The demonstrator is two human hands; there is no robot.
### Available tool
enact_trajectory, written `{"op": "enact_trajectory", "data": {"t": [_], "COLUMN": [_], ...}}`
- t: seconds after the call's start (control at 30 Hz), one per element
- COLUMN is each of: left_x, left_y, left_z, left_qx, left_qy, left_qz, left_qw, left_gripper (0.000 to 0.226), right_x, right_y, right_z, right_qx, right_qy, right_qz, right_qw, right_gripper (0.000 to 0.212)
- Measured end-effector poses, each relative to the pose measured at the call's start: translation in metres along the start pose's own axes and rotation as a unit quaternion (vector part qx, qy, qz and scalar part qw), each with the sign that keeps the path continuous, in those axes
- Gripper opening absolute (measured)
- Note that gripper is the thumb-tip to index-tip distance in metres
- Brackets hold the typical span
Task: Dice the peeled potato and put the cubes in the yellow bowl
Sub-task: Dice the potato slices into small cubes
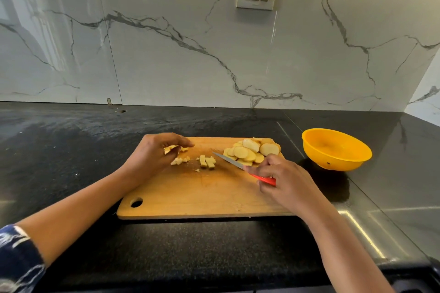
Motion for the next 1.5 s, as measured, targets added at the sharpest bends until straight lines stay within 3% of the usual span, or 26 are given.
{"op": "enact_trajectory", "data": {"t": [0.1,0.17,0.3,0.4,0.53,0.63,0.73,0.83,0.93,1.1,1.2,1.33,1.43,1.5], "left_x": [0.006,0.012,0.023,0.026,0.018,0.006,-0.011,-0.019,-0.017,-0.002,-0.003,0.000,0.007,0.004], "left_y": [-0.001,-0.003,-0.014,-0.025,-0.039,-0.043,-0.040,-0.030,-0.017,-0.013,-0.025,-0.028,-0.026,-0.026], "left_z": [-0.006,-0.004,0.038,0.061,0.054,0.040,0.018,-0.001,-0.005,0.026,0.021,0.008,-0.002,0.005], "left_qx": [0.043,0.023,-0.194,-0.258,-0.226,-0.200,-0.158,-0.115,-0.112,-0.180,-0.110,-0.054,-0.005,-0.077], "left_qy": [0.022,0.004,-0.107,-0.129,-0.158,-0.186,-0.148,-0.055,-0.049,-0.140,-0.247,-0.225,-0.203,-0.147], "left_qz": [0.001,-0.007,0.024,0.036,0.070,0.075,0.034,-0.005,-0.002,0.042,0.060,0.069,0.086,0.066], "left_qw": [0.999,1.000,0.975,0.957,0.959,0.959,0.976,0.992,0.993,0.973,0.961,0.970,0.975,0.984], "left_gripper": [0.035,0.020,0.058,0.054,0.023,0.018,0.009,0.018,0.017,0.067,0.049,0.013,0.016,0.032], "right_x": [0.004,0.007,0.018,0.027,0.028,0.025,0.024,0.022,0.021,0.019,0.020,0.020,0.020,0.020], "right_y": [-0.001,-0.001,0.001,0.003,0.002,0.001,0.000,0.000,-0.001,-0.001,0.000,-0.001,-0.002,-0.002], "right_z": [-0.001,-0.002,-0.006,-0.008,-0.008,-0.008,-0.006,-0.006,-0.005,-0.004,-0.004,-0.003,-0.002,-0.002], "right_qx": [0.016,0.029,0.074,0.107,0.112,0.106,0.099,0.096,0.089,0.083,0.080,0.075,0.076,0.079], "right_qy": [-0.009,-0.017,-0.050,-0.066,-0.061,-0.052,-0.046,-0.049,-0.054,-0.054,-0.053,-0.057,-0.056,-0.058], "right_qz": [0.017,0.030,0.074,0.107,0.113,0.111,0.111,0.111,0.109,0.115,0.119,0.118,0.114,0.111], "right_qw": [1.000,0.999,0.993,0.986,0.985,0.987,0.988,0.988,0.989,0.989,0.988,0.989,0.989,0.989], "right_gripper": [0.045,0.046,0.044,0.045,0.046,0.046,0.046,0.046,0.046,0.047,0.046,0.046,0.046,0.045]}}
Point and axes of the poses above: each hand's wrist, its own y-axis away from the middle knuckle, its own z-axis out of the palm, x = y × z, the point moved 7 cm from there along -y, towards the middle knuckle, and after that the axes turned 8 degrees about -x, right-handed, at the moved point
